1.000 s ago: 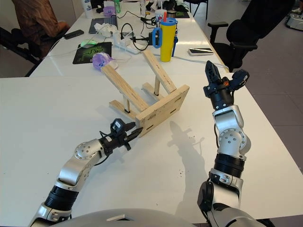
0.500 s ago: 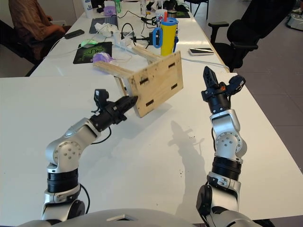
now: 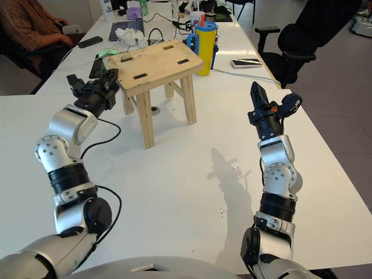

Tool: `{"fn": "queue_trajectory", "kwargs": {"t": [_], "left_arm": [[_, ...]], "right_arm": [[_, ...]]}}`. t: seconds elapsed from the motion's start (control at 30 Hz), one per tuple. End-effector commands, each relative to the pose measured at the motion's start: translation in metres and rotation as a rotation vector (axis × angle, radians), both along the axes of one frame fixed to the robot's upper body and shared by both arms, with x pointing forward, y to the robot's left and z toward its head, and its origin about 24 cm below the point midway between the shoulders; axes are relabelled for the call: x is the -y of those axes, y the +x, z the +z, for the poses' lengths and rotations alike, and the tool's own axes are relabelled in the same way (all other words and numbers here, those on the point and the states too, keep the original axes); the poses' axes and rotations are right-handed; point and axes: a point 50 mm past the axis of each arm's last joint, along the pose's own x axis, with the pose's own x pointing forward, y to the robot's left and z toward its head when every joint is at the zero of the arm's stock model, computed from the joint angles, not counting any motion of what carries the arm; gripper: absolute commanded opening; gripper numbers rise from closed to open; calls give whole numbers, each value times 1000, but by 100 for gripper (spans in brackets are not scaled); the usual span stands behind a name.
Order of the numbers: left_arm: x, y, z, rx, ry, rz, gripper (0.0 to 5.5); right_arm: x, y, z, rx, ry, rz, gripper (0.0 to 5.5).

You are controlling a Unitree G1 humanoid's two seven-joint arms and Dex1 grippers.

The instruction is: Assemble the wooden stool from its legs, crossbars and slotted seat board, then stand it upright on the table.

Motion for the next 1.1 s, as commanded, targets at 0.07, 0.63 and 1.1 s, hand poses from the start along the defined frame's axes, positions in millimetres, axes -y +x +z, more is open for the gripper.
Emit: {"fn": "queue_trajectory", "kwargs": {"t": [0.07,0.63,1.1], "left_arm": [[-14,1,-65,-264,189,-1,133],[-36,10,-78,-150,-76,170,384],[-51,-43,-58,289,-93,74,469]], "right_arm": [[-7,7,8,23,2,25,0],[-13,14,1,-11,-32,63,0],[-16,14,-9,-45,-71,92,0]]}}
